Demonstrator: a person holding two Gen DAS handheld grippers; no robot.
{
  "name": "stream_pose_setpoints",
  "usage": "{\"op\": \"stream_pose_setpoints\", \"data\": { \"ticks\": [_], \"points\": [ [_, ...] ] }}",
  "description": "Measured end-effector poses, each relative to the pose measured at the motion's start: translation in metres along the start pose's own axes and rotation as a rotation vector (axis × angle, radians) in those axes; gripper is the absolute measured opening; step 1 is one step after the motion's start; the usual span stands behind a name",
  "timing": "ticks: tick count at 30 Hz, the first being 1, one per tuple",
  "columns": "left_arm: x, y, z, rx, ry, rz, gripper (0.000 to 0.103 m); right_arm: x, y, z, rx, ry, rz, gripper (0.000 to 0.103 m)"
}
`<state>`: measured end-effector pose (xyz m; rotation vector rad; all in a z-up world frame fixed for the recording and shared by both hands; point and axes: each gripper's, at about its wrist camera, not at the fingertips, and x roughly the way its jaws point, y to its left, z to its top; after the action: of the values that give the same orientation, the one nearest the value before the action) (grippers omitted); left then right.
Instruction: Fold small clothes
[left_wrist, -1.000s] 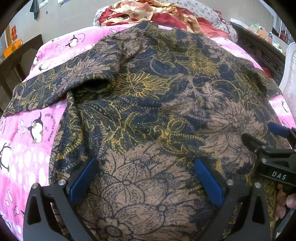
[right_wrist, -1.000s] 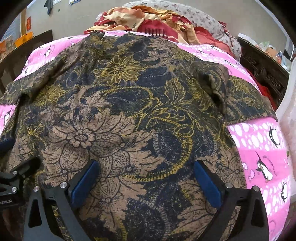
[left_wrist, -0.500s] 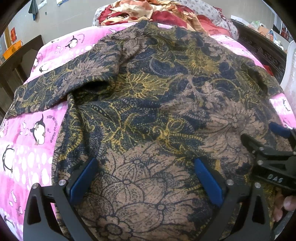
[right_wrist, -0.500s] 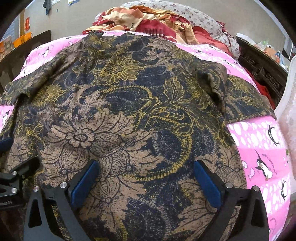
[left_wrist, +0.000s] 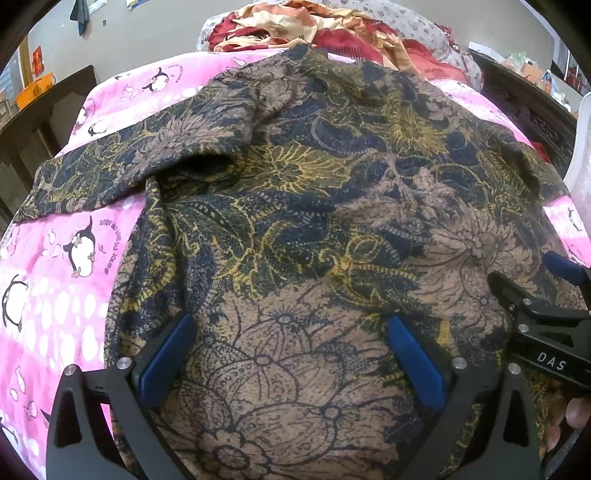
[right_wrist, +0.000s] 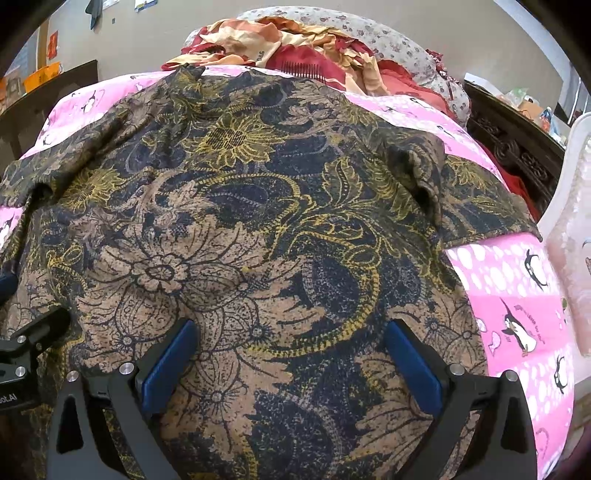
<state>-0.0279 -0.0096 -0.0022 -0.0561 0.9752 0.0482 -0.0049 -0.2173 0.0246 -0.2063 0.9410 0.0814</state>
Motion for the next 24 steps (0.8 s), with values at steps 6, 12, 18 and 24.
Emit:
{"op": "stream_pose_setpoints", "data": {
  "ticks": [6,12,18,24],
  "points": [
    [0.0000,0.0003,-0.0007,0.001,-0.001,0.003,0.103,0.0003,-0.0017,-0.0002,0.010,-0.003,0.013,0.103],
    [-0.0023,0.0009,-0.0048,0.001,-0.039,-0.002,0.103,0.0005,-0.0041,-0.0006,0.023,-0.007,0.028,0.103],
    [-0.0029,-0.0001,-0.0057,0.000,-0.040,-0.001,0.103,0.0007,-0.0041,-0.0006,0.023,-0.007,0.029,0.103],
    [-0.0035,-0.0002,-0.0053,-0.002,-0.042,-0.005,0.103,0.0009,-0.0090,-0.0018,0.043,-0.008,0.057,0.103]
  ]
}}
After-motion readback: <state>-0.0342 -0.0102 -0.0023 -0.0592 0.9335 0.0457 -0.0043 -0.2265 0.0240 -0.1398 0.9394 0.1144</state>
